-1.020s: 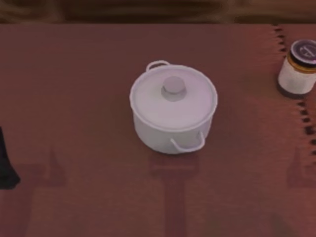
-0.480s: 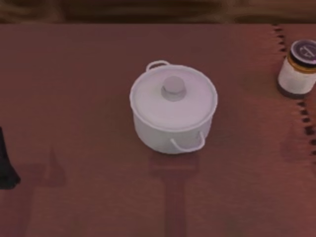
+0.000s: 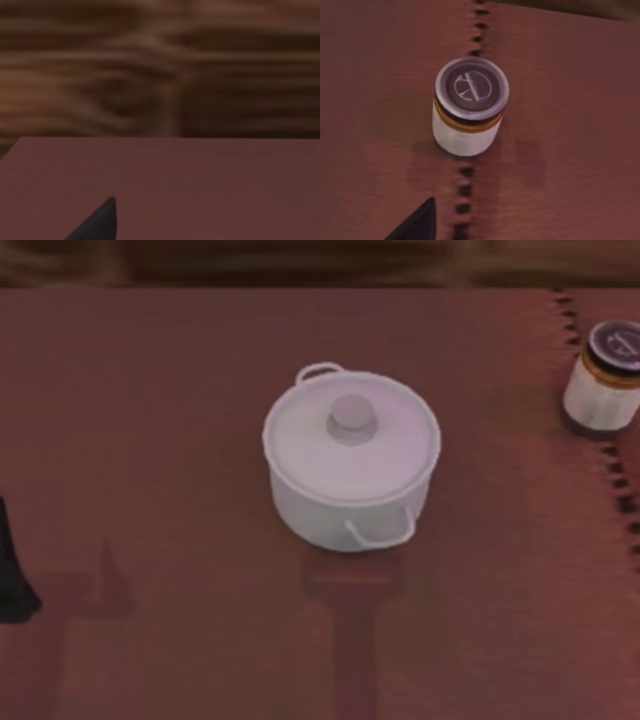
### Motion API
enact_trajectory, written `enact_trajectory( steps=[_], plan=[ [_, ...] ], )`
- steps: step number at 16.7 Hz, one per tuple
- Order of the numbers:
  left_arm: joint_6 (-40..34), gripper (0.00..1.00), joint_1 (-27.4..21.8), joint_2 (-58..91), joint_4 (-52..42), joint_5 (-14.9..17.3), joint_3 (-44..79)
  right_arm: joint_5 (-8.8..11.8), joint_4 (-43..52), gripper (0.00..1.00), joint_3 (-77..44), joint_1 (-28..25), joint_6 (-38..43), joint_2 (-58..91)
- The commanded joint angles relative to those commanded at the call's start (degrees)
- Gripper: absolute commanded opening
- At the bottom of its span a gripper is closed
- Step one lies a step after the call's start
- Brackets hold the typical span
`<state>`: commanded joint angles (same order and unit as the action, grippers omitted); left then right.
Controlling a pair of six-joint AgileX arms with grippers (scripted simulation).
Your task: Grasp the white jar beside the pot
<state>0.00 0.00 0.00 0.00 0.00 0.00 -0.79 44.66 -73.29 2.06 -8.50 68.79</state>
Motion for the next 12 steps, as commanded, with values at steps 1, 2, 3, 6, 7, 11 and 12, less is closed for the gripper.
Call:
enact_trajectory(
  steps=[1,2,3,6,7,11,12],
  plan=[
    [0.0,1.0,0.0,0.0,0.0,0.0,0.0,0.09,3.92,1.0,-6.01,0.0,-0.99,6.27],
    [0.0,1.0,0.0,0.0,0.0,0.0,0.0,0.2,7.81,1.0,-12.04,-0.02,-2.0,12.56],
    [0.0,1.0,0.0,0.0,0.0,0.0,0.0,0.32,11.65,1.0,-18.09,-0.07,-3.04,18.87],
    [0.0,1.0,0.0,0.0,0.0,0.0,0.0,0.81,22.52,1.0,-36.1,-0.37,-6.19,37.36],
    [0.0,1.0,0.0,0.0,0.0,0.0,0.0,0.99,25.86,1.0,-41.99,-0.51,-7.24,43.27],
    [0.0,1.0,0.0,0.0,0.0,0.0,0.0,1.74,36.97,1.0,-63.96,-1.19,-11.14,64.2],
    [0.0,1.0,0.0,0.0,0.0,0.0,0.0,1.91,39.12,1.0,-68.8,-1.36,-12.01,68.56]
  ],
)
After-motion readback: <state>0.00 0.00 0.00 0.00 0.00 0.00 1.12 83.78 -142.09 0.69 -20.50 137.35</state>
